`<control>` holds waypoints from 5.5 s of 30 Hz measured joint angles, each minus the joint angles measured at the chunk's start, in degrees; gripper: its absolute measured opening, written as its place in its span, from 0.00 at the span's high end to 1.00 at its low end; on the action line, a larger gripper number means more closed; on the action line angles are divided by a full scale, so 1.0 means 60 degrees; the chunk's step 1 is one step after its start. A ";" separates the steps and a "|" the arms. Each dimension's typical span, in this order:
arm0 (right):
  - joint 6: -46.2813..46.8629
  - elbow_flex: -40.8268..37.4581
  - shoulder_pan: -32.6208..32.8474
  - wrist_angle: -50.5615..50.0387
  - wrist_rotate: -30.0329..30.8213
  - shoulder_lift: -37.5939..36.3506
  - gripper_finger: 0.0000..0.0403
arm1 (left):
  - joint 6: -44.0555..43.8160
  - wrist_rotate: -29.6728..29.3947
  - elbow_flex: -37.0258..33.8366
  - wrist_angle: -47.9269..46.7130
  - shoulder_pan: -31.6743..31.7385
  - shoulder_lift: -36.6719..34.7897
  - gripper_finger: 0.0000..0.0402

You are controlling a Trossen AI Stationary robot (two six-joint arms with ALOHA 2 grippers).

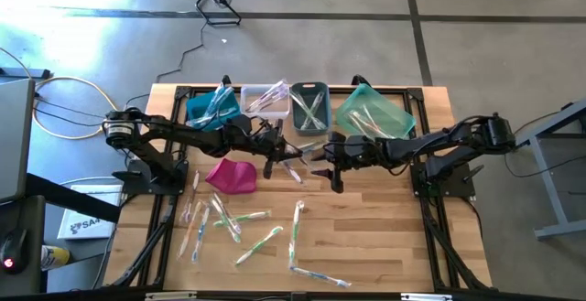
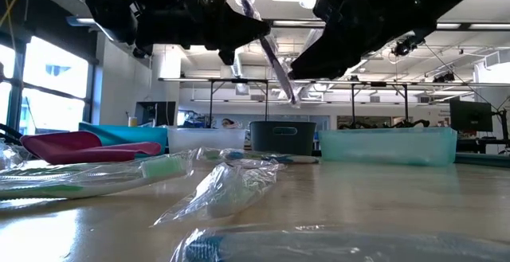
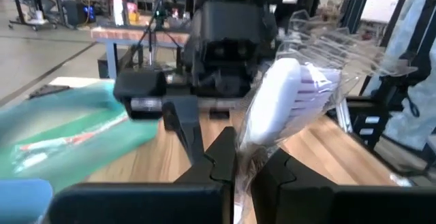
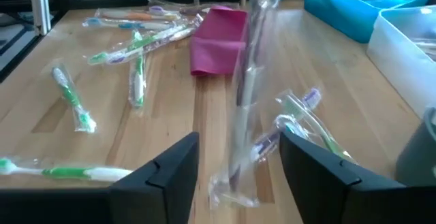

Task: Pick & Place Toothbrushes
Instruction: Put the violet toothbrush into the white bin

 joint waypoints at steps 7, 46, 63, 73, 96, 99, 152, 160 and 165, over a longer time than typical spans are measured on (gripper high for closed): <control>0.0046 0.0007 0.0044 -0.1547 0.0264 -0.1022 0.52 | 0.0153 -0.0240 0.0000 -0.0338 0.0049 -0.0086 0.97; 0.1174 0.0007 0.0040 -0.2339 0.0773 -0.1554 0.52 | 0.1619 -0.4570 0.3126 -0.9182 0.4004 -0.2282 0.96; 0.1166 0.0007 0.0040 -0.2345 0.0772 -0.1554 0.52 | -0.1322 -0.3658 0.3122 -0.7648 0.5097 -0.0008 0.96; 0.1064 0.0007 0.0040 -0.2410 0.0772 -0.1554 0.52 | -0.2136 -0.3485 0.3118 -0.7532 0.5270 0.0736 0.96; 0.1064 0.0007 0.0040 -0.2418 0.0770 -0.1554 0.52 | -0.2209 -0.4566 0.3115 -0.8162 0.5249 0.1380 0.63; 0.1064 0.0007 0.0040 -0.2418 0.0769 -0.1553 0.52 | -0.1884 -0.4710 0.3115 -0.8167 0.5252 0.1380 0.57; 0.1002 0.0004 0.0040 -0.2480 0.0767 -0.1547 0.52 | -0.0881 -0.3969 0.4894 -0.9539 0.5159 0.0412 1.00; 0.0995 0.0004 0.0040 -0.2483 0.0769 -0.1547 0.52 | -0.0875 -0.3887 0.5887 -1.0432 0.5271 0.1298 1.00; 0.0995 0.0007 0.0040 -0.2487 0.0765 -0.1547 0.52 | -0.0951 -0.3892 0.5931 -1.0431 0.5268 0.1968 1.00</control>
